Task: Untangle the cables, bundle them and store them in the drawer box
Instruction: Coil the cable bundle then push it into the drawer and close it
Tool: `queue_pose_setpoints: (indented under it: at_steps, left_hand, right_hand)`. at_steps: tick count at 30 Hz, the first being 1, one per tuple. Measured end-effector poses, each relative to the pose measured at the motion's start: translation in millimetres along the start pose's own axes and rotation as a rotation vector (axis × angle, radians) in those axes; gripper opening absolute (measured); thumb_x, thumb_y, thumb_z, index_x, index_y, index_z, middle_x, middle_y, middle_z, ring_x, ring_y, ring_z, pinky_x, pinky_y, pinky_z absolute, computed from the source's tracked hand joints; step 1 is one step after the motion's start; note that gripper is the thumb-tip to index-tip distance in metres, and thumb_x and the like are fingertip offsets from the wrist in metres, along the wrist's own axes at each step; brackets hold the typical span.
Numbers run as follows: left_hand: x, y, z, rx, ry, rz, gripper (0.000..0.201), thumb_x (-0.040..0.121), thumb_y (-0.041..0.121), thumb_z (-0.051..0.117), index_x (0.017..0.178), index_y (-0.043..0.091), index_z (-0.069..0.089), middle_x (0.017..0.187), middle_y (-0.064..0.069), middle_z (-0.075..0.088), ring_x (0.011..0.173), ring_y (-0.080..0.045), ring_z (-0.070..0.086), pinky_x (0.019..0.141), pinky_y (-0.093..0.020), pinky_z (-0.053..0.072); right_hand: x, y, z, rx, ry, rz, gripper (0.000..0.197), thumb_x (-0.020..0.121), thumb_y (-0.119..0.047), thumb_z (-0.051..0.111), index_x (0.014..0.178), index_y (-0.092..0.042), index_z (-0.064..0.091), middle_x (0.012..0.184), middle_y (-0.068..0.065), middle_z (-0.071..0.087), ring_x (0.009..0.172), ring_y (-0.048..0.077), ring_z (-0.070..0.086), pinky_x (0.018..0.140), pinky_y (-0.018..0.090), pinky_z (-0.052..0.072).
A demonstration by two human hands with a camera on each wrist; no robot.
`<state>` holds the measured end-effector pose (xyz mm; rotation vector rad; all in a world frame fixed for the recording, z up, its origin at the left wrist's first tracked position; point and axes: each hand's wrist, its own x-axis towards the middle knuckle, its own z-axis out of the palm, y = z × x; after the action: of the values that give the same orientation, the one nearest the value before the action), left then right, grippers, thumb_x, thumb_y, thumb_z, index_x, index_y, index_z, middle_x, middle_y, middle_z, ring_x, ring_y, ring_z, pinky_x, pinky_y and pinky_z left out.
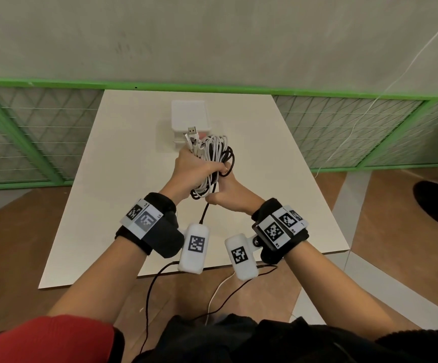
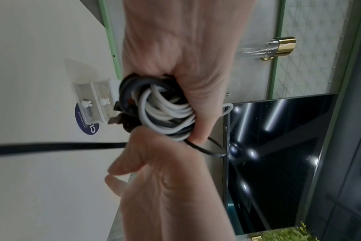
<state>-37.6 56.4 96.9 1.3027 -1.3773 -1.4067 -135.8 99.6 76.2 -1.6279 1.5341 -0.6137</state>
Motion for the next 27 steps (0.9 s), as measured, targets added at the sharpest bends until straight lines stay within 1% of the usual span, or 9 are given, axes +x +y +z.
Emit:
queue_pose_setpoints:
  at_steps: [4,7,10,13,16,19,22,25,27]
  left_hand:
    - [4.7,2.6,1.7,-0.117,0.108,-0.01,0.064,0.053,0.009,0.073,0.116,0.012,0.059,0.093,-0.003,0.07,0.089,-0.019,0.068,0.077,-0.031,0.056]
    - [11.5,7.4,-1.5,-0.224,0.191,-0.035,0.054,0.053,0.011,0.072,0.106,0.004,0.064,0.084,-0.006,0.07,0.078,-0.021,0.068,0.073,-0.032,0.056]
    - [14.0,9.7,-2.6,-0.282,0.214,-0.046,0.049,0.059,0.006,0.072,0.108,0.002,0.063,0.085,-0.009,0.069,0.072,-0.02,0.067,0.067,-0.031,0.057]
    - [15.5,8.1,-4.4,-0.277,0.263,-0.05,0.059,0.048,0.017,0.073,0.103,-0.001,0.062,0.088,-0.011,0.071,0.076,-0.024,0.069,0.071,-0.036,0.058]
    - [16.8,13.3,-11.4,-0.33,0.243,-0.043,0.039,0.052,0.013,0.066,0.088,-0.004,0.063,0.071,-0.014,0.064,0.055,-0.024,0.06,0.058,-0.031,0.052]
    - [16.8,13.9,-12.7,-0.285,0.183,-0.036,0.031,0.057,0.009,0.068,0.085,-0.003,0.063,0.068,-0.013,0.063,0.057,-0.025,0.061,0.057,-0.033,0.053]
    - [14.8,8.1,-8.4,-0.154,0.096,-0.032,0.025,0.064,0.005,0.072,0.088,0.0,0.065,0.075,-0.009,0.067,0.066,-0.019,0.064,0.062,-0.03,0.054]
    - [12.9,5.1,-4.7,-0.059,-0.009,-0.025,0.014,0.069,-0.001,0.069,0.081,0.004,0.063,0.064,-0.001,0.063,0.051,-0.009,0.059,0.047,-0.02,0.048]
    - [11.0,5.5,-5.2,0.032,-0.073,-0.003,0.013,0.068,-0.001,0.069,0.071,0.01,0.061,0.059,0.003,0.061,0.049,-0.007,0.058,0.048,-0.019,0.048]
  right_hand:
    - [-4.0,-5.9,-1.0,0.262,-0.023,0.018,0.075,0.076,0.0,0.052,0.14,-0.013,0.015,0.134,0.011,0.035,0.119,0.028,0.044,0.094,0.028,0.046]
    - [-9.6,-8.8,-2.4,0.602,-0.056,0.057,0.061,0.09,0.006,0.033,0.132,-0.033,0.013,0.103,0.012,0.059,0.085,0.027,0.067,0.087,0.041,0.054]
    - [-5.1,-8.3,-2.4,0.558,0.002,0.062,0.048,0.092,0.004,0.025,0.136,-0.015,0.025,0.076,0.01,0.054,0.059,0.024,0.061,0.071,0.035,0.056]
    - [-0.4,-2.5,-3.6,0.3,0.023,0.035,0.049,0.093,0.001,0.025,0.14,-0.013,0.03,0.07,0.004,0.048,0.068,0.025,0.058,0.075,0.033,0.052]
    - [-3.2,11.7,-3.8,0.11,0.024,0.01,0.043,0.1,-0.012,0.029,0.143,-0.016,0.033,0.066,-0.004,0.04,0.064,0.017,0.055,0.063,0.017,0.044]
    - [-4.3,15.3,-9.9,-0.162,0.235,-0.165,0.033,0.098,-0.014,0.041,0.127,-0.016,0.055,0.059,-0.008,0.043,0.054,0.012,0.042,0.055,0.022,0.033]
    - [-1.7,7.0,-21.6,-0.487,0.277,-0.159,0.026,0.096,-0.025,0.045,0.11,-0.019,0.065,0.089,0.005,0.067,0.084,0.029,0.057,0.066,0.034,0.035]
    - [-0.6,2.9,-27.1,-0.729,0.172,-0.105,0.027,0.097,-0.031,0.04,0.105,-0.022,0.064,0.107,0.008,0.066,0.097,0.034,0.058,0.069,0.035,0.034]
    - [0.6,1.5,-30.6,-0.823,0.091,-0.1,0.029,0.098,-0.032,0.037,0.109,-0.021,0.061,0.111,0.008,0.064,0.1,0.034,0.058,0.074,0.036,0.039]
